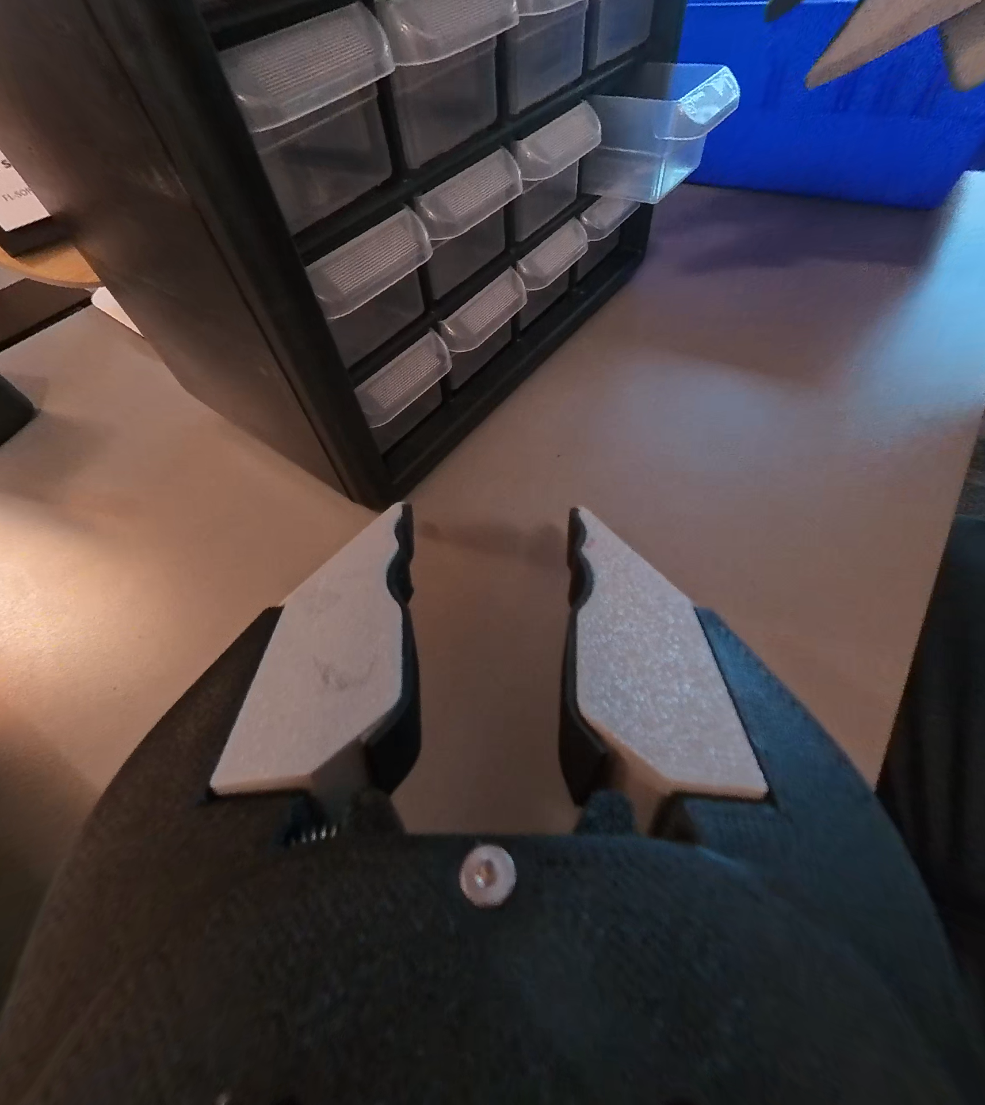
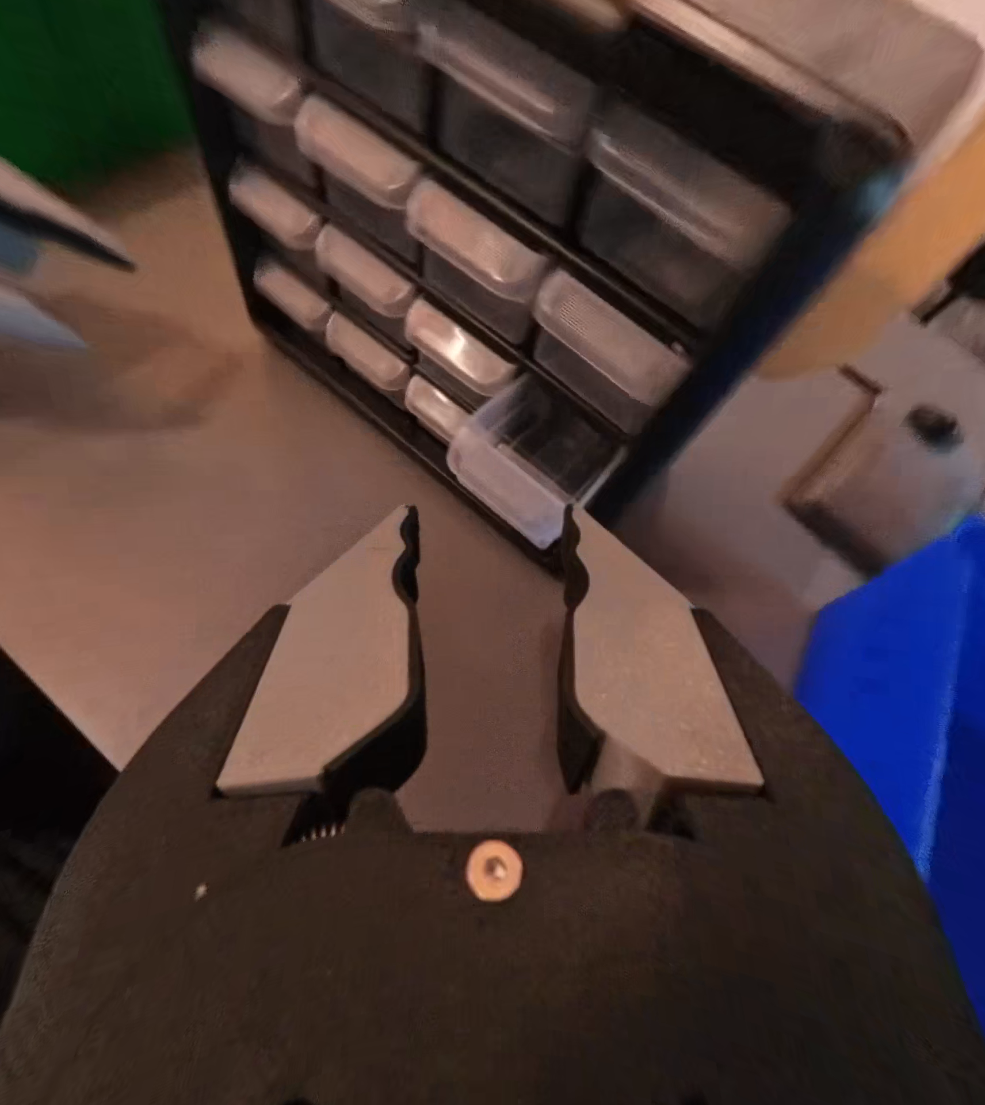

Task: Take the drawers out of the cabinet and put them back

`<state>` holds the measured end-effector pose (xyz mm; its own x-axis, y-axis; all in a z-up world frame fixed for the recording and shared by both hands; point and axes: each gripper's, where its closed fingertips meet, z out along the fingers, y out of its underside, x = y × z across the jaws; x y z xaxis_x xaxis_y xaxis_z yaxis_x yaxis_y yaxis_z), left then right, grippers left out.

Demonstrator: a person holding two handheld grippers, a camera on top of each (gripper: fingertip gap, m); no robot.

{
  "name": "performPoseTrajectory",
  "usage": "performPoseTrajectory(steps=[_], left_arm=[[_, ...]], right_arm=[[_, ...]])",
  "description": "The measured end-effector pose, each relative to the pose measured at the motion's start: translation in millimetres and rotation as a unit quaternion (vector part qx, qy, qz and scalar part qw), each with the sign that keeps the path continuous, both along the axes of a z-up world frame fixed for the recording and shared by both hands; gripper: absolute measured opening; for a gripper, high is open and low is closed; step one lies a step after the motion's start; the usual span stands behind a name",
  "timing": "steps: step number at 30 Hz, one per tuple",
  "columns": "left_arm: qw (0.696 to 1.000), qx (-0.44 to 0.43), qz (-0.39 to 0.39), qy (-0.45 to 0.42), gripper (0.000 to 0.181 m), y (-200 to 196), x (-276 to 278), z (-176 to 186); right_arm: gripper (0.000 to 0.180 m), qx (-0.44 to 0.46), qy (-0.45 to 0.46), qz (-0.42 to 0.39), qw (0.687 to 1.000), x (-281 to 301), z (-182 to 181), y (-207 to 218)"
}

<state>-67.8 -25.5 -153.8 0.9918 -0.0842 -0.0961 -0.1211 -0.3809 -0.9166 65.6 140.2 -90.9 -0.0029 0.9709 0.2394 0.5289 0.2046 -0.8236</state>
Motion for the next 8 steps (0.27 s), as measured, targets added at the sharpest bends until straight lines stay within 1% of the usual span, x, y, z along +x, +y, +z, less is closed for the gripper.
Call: performPoseTrajectory(steps=[2,3,4,5,7,8], left_arm=[[1.0,0.0,0.001,0.001,0.05,0.0,-0.3,0.0],[1.0,0.001,0.002,0.001,0.05,-0.1,-0.4,0.3],[1.0,0.002,0.002,0.001,0.05,-0.2,-0.6,0.6],[1.0,0.003,0.002,0.001,0.05,-0.4,-0.6,0.9],[1.0,0.004,0.001,0.001,0.05,-0.5,-0.4,1.3],[1.0,0.004,0.001,0.002,0.05,-0.4,-0.2,1.2]], right_arm=[[0.043,0.063,-0.065,0.06,0.994,-9.8,-7.6,-9.4],[0.044,0.102,-0.097,0.06,0.988,-14.5,-11.7,-3.0],[0.048,0.135,-0.123,0.065,0.981,-19.2,-15.4,1.8],[0.051,0.155,-0.151,0.081,0.973,-23.0,-20.4,3.0],[0.046,0.185,-0.203,0.1,0.956,-27.9,-30.3,9.3],[0.041,0.191,-0.23,0.112,0.947,-28.1,-36.7,11.3]])
